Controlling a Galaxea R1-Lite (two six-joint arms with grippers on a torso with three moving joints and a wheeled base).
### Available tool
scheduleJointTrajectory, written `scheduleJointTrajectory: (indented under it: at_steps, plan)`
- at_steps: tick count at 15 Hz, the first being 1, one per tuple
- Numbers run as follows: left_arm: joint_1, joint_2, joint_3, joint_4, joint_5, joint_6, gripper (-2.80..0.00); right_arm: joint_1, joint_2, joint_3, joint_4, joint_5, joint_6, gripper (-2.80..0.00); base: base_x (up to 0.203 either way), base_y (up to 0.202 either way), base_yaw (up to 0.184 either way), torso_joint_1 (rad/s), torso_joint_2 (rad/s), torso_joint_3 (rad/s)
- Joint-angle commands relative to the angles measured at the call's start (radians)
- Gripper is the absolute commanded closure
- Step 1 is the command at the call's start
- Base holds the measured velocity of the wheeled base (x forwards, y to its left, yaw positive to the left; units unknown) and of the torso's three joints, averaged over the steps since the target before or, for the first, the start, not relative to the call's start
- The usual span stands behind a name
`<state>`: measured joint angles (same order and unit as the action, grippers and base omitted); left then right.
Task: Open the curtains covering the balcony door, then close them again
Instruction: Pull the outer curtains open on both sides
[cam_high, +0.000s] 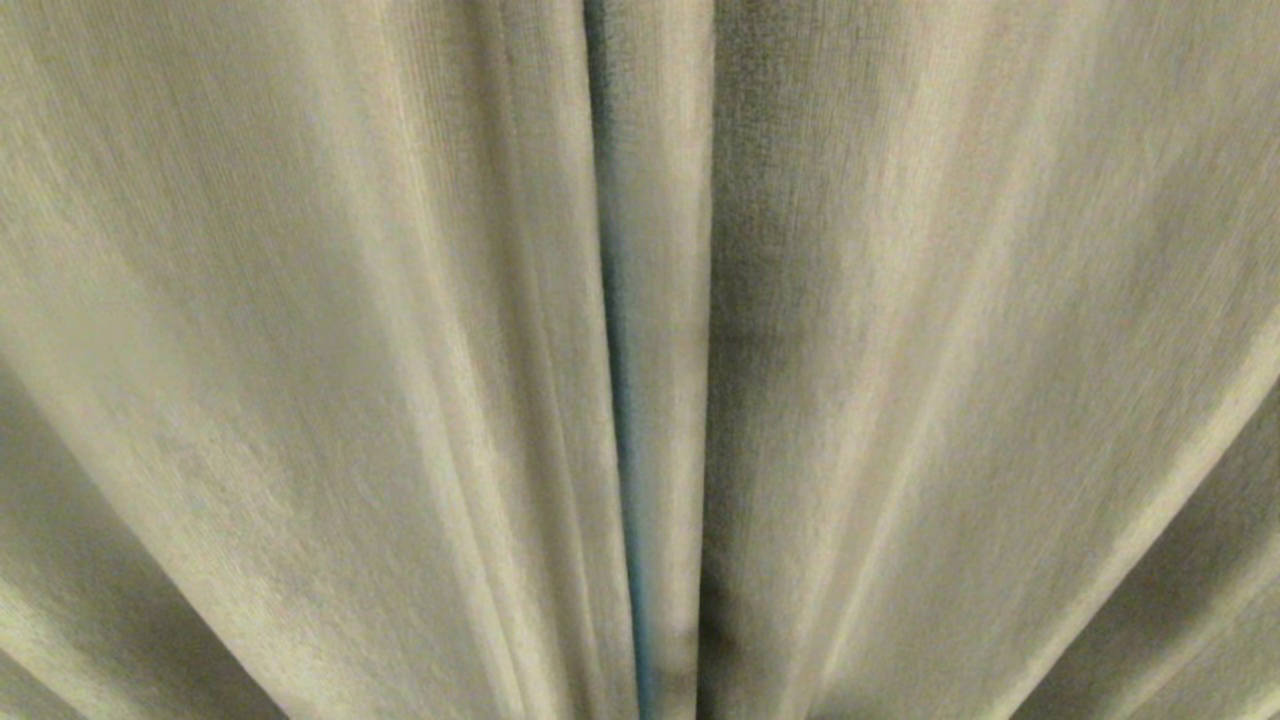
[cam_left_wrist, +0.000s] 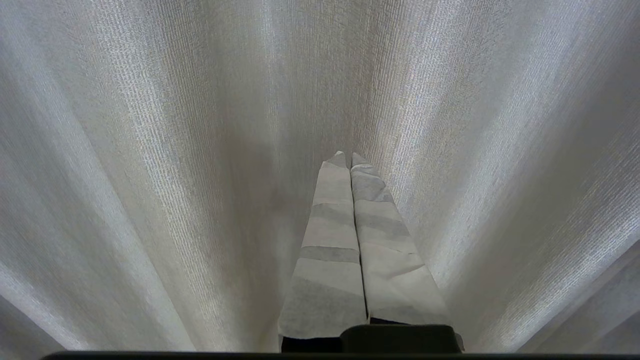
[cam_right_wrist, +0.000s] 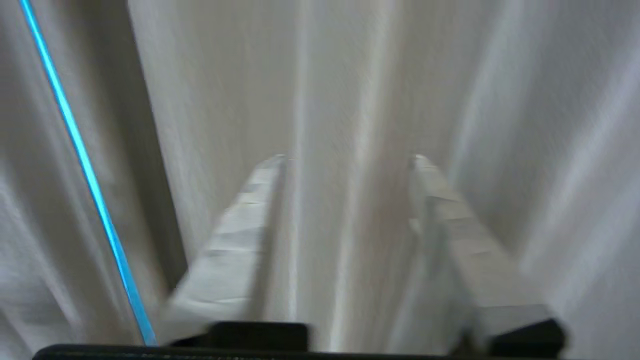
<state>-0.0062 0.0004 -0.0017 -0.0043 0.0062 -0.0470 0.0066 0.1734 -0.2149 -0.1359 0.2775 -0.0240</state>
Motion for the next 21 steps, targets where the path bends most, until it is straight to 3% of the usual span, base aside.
scheduleJointTrajectory:
  at_steps: [1, 14, 21]
  plan:
    - [0.000, 0.000, 0.000, 0.000, 0.000, -0.001, 0.00, 0.004, 0.062, 0.000, -0.035, 0.009, 0.000, -2.80, 0.000, 0.000, 0.000, 0.000, 0.00, 0.000]
    - [0.000, 0.000, 0.000, 0.000, 0.000, -0.001, 0.00, 0.026, 0.468, -0.009, -0.424, 0.009, 0.001, -2.80, 0.000, 0.000, 0.000, 0.000, 0.00, 0.000]
    - [0.000, 0.000, 0.000, 0.000, 0.000, -0.001, 0.00, 0.023, 0.712, -0.111, -0.595, 0.006, 0.001, -2.80, 0.000, 0.000, 0.000, 0.000, 0.00, 0.000]
